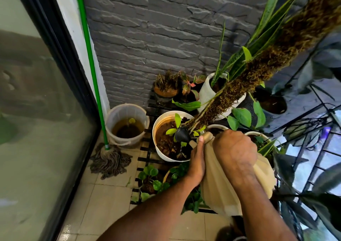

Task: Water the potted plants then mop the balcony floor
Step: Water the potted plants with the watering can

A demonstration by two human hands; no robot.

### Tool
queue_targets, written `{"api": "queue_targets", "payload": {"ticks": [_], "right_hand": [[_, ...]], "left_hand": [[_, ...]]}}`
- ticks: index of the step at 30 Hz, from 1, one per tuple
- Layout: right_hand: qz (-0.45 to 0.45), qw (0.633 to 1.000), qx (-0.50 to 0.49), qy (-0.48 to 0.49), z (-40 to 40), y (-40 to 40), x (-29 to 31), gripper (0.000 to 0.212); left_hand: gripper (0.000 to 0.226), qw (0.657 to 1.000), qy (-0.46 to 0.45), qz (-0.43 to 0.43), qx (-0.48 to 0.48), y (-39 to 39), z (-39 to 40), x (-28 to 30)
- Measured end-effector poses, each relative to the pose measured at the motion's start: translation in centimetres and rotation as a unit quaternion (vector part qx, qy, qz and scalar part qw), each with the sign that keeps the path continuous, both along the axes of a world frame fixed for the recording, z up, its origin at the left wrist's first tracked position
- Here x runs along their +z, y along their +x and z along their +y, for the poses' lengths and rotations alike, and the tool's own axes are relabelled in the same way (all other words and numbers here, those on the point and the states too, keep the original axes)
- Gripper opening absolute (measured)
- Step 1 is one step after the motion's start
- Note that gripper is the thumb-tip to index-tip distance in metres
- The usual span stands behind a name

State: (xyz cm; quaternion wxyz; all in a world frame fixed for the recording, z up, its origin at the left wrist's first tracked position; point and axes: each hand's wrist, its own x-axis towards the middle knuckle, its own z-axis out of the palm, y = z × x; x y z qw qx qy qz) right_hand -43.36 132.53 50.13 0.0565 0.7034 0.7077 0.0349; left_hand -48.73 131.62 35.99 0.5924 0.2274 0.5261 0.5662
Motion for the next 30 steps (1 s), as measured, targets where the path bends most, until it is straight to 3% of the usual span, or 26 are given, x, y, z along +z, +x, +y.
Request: {"api": "queue_targets", "payload": {"ticks": [3, 5, 9, 17, 18, 23, 30], "right_hand": [[0.024, 1.0, -0.011, 0.001, -0.9, 1.1, 0.7, 0.036], [0.043, 0.999, -0.023, 0.002, -1.5, 1.7, 1.2, 0.037], [0.098, 0.994, -0.046, 0.022, -2.5, 3.0, 2.2, 0.036], [0.208, 0.969, -0.09, 0.103, -3.2, 3.7, 4.6, 0.05], [0.215, 0.966, -0.091, 0.111, -3.1, 3.6, 4.9, 0.051], [0.223, 0.962, -0.086, 0.134, -2.4, 1.7, 6.8, 0.055], [0.225, 0.959, -0.084, 0.152, 0.7, -3.6, 8.2, 0.055]], "left_hand": [[0.038, 1.0, -0.003, -0.019, 0.001, 0.5, -0.5, 0.5], [0.027, 1.0, -0.009, 0.021, -0.006, 0.8, -0.6, 0.9], [0.033, 0.997, -0.005, 0.071, -0.009, 1.1, -1.1, 1.8], [0.027, 0.986, 0.095, 0.131, -0.051, -0.4, 0.1, 6.8], [0.022, 0.984, 0.101, 0.138, -0.054, -0.7, 0.5, 7.4], [0.042, 0.981, 0.106, 0.151, -0.056, -2.8, 2.4, 8.7], [0.028, 0.982, 0.112, 0.135, -0.072, -8.4, 5.9, 10.1]]}}
